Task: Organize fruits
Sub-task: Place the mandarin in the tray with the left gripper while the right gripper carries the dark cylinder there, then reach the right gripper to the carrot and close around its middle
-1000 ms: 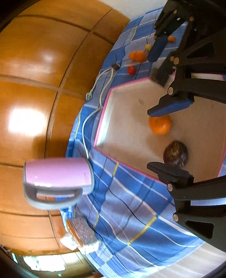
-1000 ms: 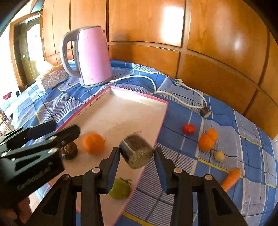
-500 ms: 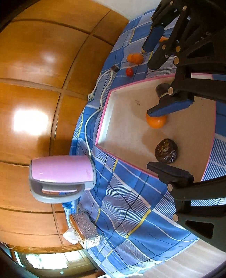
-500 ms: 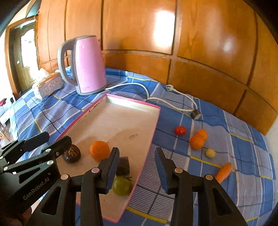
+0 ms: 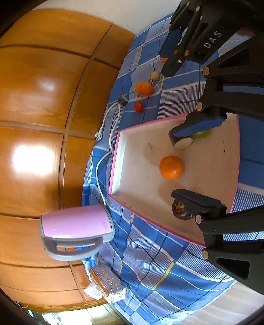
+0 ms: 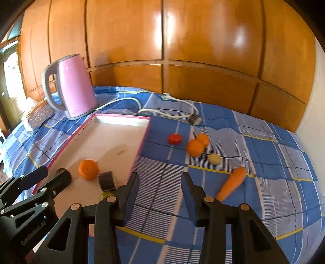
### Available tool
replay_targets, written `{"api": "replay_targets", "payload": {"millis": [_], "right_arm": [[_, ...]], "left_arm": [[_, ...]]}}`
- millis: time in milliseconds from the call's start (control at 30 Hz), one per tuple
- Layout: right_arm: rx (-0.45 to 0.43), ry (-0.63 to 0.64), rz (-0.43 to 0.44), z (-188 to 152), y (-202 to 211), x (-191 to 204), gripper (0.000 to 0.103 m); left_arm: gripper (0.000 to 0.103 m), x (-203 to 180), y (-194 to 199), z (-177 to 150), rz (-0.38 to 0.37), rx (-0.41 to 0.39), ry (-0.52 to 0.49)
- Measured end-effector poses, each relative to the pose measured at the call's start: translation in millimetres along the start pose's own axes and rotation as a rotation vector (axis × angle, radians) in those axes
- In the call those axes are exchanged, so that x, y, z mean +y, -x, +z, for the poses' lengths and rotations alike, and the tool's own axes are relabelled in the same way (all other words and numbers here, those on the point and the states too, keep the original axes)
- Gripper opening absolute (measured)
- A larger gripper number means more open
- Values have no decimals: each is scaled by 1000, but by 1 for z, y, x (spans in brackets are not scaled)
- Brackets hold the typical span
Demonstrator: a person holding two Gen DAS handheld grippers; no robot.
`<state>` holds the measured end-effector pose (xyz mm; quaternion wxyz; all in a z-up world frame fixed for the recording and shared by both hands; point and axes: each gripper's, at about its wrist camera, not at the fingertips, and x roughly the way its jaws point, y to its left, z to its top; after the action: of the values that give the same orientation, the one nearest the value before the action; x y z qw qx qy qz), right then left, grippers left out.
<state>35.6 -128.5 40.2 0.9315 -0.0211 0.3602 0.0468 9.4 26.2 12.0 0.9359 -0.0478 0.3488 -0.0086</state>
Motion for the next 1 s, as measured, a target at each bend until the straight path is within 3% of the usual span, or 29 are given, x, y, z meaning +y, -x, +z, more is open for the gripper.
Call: {"api": "replay_targets", "payload": {"millis": [467,1000], "right_arm": [[-19,-41,-29,-5,10,-21,43],[33,-100,-74,-21,-2,-51,43]], "left_arm": [[55,-24,3,-6,-25,10,-67],[55,-48,-5,-12,-50,37,-138]]}}
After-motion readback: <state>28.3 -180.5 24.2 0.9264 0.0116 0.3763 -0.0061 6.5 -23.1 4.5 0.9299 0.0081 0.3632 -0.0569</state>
